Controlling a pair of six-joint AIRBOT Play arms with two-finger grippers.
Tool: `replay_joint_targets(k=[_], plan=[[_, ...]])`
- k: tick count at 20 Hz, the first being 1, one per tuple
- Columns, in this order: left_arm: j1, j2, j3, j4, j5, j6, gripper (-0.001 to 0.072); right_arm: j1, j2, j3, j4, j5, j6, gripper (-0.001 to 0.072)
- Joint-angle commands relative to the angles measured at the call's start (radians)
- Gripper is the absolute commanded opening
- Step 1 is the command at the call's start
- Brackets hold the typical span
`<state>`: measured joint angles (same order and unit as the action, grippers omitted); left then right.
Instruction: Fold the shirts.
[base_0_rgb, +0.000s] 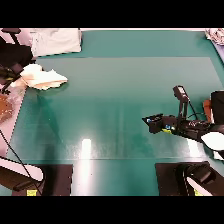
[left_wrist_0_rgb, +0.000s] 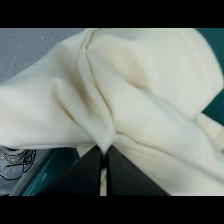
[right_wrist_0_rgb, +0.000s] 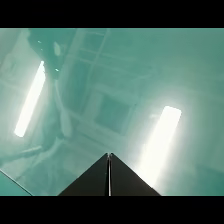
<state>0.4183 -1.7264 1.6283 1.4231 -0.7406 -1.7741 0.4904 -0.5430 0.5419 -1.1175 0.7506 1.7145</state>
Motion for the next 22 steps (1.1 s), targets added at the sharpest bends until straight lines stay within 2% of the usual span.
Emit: replay_joint_targets(k=[1, 4, 5, 8, 9, 10, 11, 12, 13, 14, 15, 16, 17, 18, 22], plan=[[-0.014, 0.053, 0.112, -0.003, -0.091, 0.021, 0.0024, 0.001, -0.014, 0.000, -0.002, -0.028, 0.014, 0.0016], [-0.057, 0.185, 0.170, -0.140, -0.096, 0.028, 0.0024, 0.001, -0.072, 0.001, 0.002, -0.105, 0.015, 0.0016], [-0.083, 0.234, 0.181, -0.204, -0.098, 0.061, 0.0023, -0.001, -0.085, 0.001, 0.001, -0.142, 0.018, 0.0016], [-0.217, 0.397, 0.223, -0.444, -0.131, 0.230, 0.0024, -0.071, -0.091, 0.039, -0.004, -0.271, 0.036, 0.0015], [-0.281, 0.438, 0.229, -0.424, -0.088, 0.325, 0.0023, -0.122, -0.082, 0.068, -0.012, -0.283, 0.033, 0.0015], [-0.349, 0.451, 0.231, -0.307, -0.038, 0.318, 0.0023, -0.179, -0.069, 0.092, -0.012, -0.285, 0.029, 0.0015], [-0.385, 0.451, 0.248, -0.252, -0.071, 0.185, 0.0023, -0.255, -0.053, 0.116, -0.019, -0.283, 0.027, 0.0016], [-0.409, 0.451, 0.287, -0.343, -0.150, 0.077, 0.0024, -0.327, -0.033, 0.138, -0.024, -0.274, 0.028, 0.0016], [-0.453, 0.451, 0.309, -0.418, -0.136, 0.161, 0.0023, -0.406, -0.008, 0.158, -0.027, -0.265, 0.028, 0.0016], [-0.508, 0.448, 0.309, -0.377, -0.078, 0.212, 0.0023, -0.491, 0.019, 0.175, -0.027, -0.257, 0.028, 0.0015], [-0.543, 0.436, 0.309, -0.350, -0.068, 0.107, 0.0023, -0.569, 0.045, 0.187, -0.027, -0.253, 0.028, 0.0016], [-0.566, 0.428, 0.309, -0.424, -0.100, 0.018, 0.0024, -0.653, 0.075, 0.199, -0.027, -0.252, 0.028, 0.0016], [-0.598, 0.422, 0.309, -0.506, -0.107, 0.041, 0.0024, -0.740, 0.103, 0.211, -0.026, -0.251, 0.028, 0.0016], [-0.647, 0.415, 0.309, -0.520, -0.097, 0.074, 0.0024, -0.814, 0.126, 0.222, -0.026, -0.251, 0.028, 0.0015], [-0.810, 0.399, 0.306, -0.510, -0.150, 0.061, 0.0024, -1.038, 0.218, 0.250, -0.054, -0.292, 0.020, 0.0015]])
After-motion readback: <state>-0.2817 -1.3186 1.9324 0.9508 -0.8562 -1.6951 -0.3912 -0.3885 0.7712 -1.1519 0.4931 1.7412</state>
